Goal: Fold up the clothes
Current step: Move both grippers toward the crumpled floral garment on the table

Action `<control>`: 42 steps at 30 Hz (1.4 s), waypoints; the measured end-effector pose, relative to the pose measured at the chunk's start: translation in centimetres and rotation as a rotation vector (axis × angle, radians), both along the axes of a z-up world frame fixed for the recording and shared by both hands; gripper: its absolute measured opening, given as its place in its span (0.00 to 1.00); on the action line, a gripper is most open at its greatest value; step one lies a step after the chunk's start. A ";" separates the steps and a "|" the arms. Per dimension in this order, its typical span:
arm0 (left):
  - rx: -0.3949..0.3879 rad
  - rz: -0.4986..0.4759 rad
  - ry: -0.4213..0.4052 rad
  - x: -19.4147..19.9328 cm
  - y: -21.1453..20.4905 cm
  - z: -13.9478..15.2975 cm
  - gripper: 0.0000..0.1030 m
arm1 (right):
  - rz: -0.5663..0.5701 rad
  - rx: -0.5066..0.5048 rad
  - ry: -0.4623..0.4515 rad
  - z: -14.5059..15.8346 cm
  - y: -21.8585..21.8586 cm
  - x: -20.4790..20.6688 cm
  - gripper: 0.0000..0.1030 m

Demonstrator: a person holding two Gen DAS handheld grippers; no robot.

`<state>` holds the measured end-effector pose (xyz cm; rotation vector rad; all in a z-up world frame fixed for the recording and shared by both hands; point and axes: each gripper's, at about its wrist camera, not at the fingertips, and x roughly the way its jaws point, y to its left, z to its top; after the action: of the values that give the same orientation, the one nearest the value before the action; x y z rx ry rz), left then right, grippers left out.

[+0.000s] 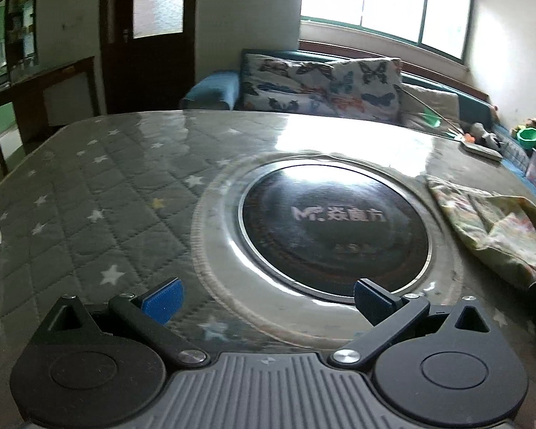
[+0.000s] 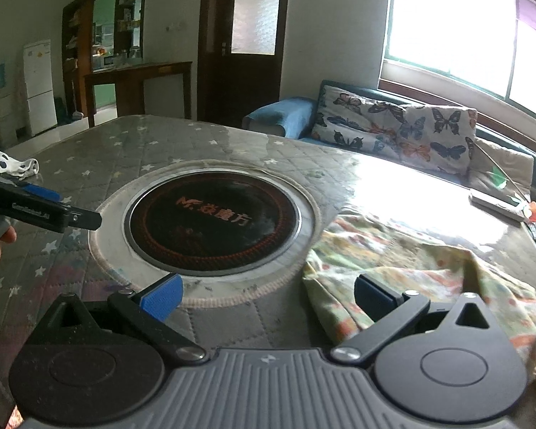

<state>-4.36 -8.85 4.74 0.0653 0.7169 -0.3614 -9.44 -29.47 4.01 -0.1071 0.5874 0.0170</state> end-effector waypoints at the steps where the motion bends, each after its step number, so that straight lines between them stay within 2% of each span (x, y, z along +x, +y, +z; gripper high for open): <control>1: -0.001 -0.007 0.000 -0.1 -0.2 0.1 1.00 | -0.005 0.003 -0.001 0.1 -0.2 -0.3 1.00; 21: -0.003 -0.111 -0.004 -0.3 -2.9 0.1 1.00 | -0.127 -0.014 -0.025 0.3 -2.7 -5.4 1.00; 42: 0.001 -0.164 -0.008 -0.5 -4.8 0.4 1.00 | -0.271 0.026 -0.046 -0.3 -6.6 -7.2 1.00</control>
<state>-4.85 -13.69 5.15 0.1268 0.7062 -0.5174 -16.66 -36.04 3.74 -0.0019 0.5519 -0.2403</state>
